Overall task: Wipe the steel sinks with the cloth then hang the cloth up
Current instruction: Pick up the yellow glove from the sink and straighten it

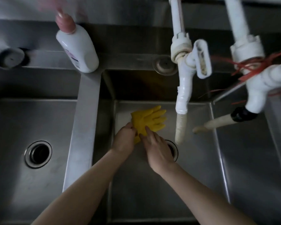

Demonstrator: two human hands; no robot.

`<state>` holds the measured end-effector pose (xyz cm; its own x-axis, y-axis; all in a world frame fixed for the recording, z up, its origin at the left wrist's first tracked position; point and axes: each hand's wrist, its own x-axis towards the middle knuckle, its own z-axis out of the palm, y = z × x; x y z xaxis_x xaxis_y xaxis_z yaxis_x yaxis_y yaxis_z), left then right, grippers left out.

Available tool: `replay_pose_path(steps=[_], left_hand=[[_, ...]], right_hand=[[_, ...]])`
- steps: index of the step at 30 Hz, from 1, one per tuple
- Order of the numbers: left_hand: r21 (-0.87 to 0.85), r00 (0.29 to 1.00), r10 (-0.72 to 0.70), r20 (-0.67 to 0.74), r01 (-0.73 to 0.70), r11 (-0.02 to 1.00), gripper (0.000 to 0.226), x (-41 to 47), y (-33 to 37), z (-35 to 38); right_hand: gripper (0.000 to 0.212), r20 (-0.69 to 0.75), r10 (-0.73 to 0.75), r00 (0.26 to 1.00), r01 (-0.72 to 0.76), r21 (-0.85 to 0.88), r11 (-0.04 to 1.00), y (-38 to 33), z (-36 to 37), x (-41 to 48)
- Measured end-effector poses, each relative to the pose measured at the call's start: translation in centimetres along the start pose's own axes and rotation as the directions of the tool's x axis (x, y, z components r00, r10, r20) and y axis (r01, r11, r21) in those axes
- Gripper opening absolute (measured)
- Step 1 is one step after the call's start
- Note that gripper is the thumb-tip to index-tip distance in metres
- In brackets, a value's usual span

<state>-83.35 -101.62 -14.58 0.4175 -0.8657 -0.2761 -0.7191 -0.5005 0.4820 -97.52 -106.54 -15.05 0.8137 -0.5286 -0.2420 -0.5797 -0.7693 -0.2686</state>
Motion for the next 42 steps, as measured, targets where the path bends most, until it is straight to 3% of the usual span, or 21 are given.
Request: replay_pose_path(steps=[7, 13, 17, 20, 24, 28, 30, 33, 38, 40, 42], left_hand=[[-0.039, 0.979, 0.143, -0.146, -0.15, 0.988, 0.016, -9.0, 1.4, -8.6], [-0.001, 0.901, 0.333, -0.278, -0.347, 0.938, 0.024, -19.0, -2.3, -18.0], [0.061, 0.871, 0.358, -0.337, -0.36, 0.931, 0.027, -27.6, -7.3, -23.7], [0.066, 0.847, 0.289, -0.446, -0.291, 0.954, 0.025, -34.1, -11.7, -27.6], [0.124, 0.809, 0.214, -0.548, -0.175, 0.977, 0.023, -42.0, -18.6, -32.0], [0.146, 0.793, 0.109, -0.6, -0.025, 0.989, 0.018, -49.1, -25.9, -35.0], [0.148, 0.776, -0.001, -0.63, 0.121, 0.982, 0.02, -52.9, -30.4, -36.4], [0.079, 0.719, -0.181, -0.671, 0.313, 0.946, 0.032, -57.6, -36.7, -37.9], [-0.038, 0.612, -0.342, -0.713, 0.453, 0.891, 0.066, -61.2, -44.0, -39.8], [-0.072, 0.589, -0.388, -0.709, 0.486, 0.871, 0.069, -61.2, -47.1, -41.4], [-0.084, 0.559, -0.425, -0.712, 0.533, 0.842, 0.061, -60.8, -50.3, -43.3]], right_hand=[[0.067, -0.134, -0.024, 0.991, 0.017, -0.048, 0.999, -5.6, -5.4, -6.4], [0.067, -0.31, -0.13, 0.942, 0.123, -0.042, 0.991, -14.2, -10.2, -10.0], [0.053, -0.385, -0.327, 0.863, 0.305, -0.121, 0.945, -22.4, -11.6, -10.3], [0.05, -0.448, -0.486, 0.75, 0.437, -0.216, 0.873, -30.1, -11.9, -9.9], [0.027, -0.465, -0.645, 0.606, 0.542, -0.352, 0.763, -41.3, -11.5, -9.6], [0.05, -0.383, -0.716, 0.584, 0.683, -0.245, 0.689, -51.8, -9.5, -9.0], [0.042, -0.354, -0.732, 0.582, 0.727, -0.178, 0.664, -58.1, -9.1, -8.8], [0.03, -0.358, -0.792, 0.493, 0.812, -0.137, 0.567, -67.3, -8.5, -7.8], [0.02, -0.349, -0.849, 0.398, 0.907, 0.011, 0.421, -80.0, -7.2, -5.6], [0.015, -0.359, -0.866, 0.35, 0.932, 0.036, 0.361, -84.4, -6.7, -4.0], [0.026, -0.371, -0.877, 0.307, 0.949, 0.047, 0.312, -88.4, -6.2, -2.1]])
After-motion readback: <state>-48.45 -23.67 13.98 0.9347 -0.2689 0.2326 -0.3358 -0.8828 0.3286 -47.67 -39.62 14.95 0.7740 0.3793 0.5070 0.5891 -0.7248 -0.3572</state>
